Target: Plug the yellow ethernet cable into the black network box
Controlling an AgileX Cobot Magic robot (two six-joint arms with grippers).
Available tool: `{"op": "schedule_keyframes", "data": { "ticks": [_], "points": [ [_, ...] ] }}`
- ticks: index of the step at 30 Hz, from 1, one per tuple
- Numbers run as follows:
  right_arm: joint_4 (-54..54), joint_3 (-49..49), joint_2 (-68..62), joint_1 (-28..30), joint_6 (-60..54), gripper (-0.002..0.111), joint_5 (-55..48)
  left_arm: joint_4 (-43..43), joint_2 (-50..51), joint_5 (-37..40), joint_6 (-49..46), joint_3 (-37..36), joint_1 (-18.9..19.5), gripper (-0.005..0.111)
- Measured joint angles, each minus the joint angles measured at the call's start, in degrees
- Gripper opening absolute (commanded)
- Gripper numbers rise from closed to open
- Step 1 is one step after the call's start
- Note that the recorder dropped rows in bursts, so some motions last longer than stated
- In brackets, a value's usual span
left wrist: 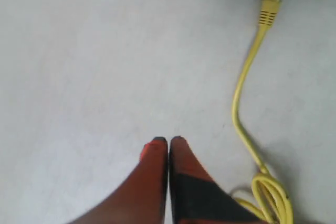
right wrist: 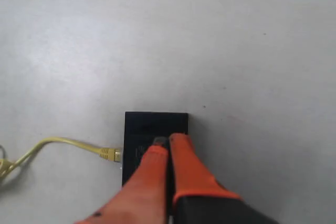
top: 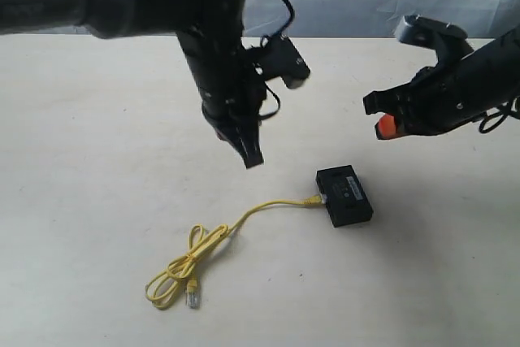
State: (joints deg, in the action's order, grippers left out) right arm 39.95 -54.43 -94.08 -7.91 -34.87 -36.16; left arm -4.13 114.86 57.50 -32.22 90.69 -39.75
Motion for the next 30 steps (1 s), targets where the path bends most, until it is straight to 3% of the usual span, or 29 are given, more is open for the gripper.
{"op": "schedule_keyframes", "data": {
  "ticks": [7, 12, 17, 30],
  "points": [
    [-12.92, 4.37, 15.3, 0.0, 9.23, -0.001, -0.08, 0.28, -8.38, 3.48, 12.37, 0.0, 8.48, 0.0],
    [-18.3, 9.85, 28.13, 0.0, 11.77, -0.001, 2.41, 0.28, -16.7, 0.92, 17.14, -4.19, 13.26, 0.0],
    [-20.05, 15.25, 43.34, 0.0, 12.33, -0.001, 5.2, 0.41, -28.5, -6.84, 20.25, -13.2, 15.98, 0.0],
    [-21.47, 26.94, 78.51, 0.0, 12.43, -0.001, 7.46, -1.48, -62.82, -28.4, 21.01, -44.76, 16.22, 0.0]
  ]
}}
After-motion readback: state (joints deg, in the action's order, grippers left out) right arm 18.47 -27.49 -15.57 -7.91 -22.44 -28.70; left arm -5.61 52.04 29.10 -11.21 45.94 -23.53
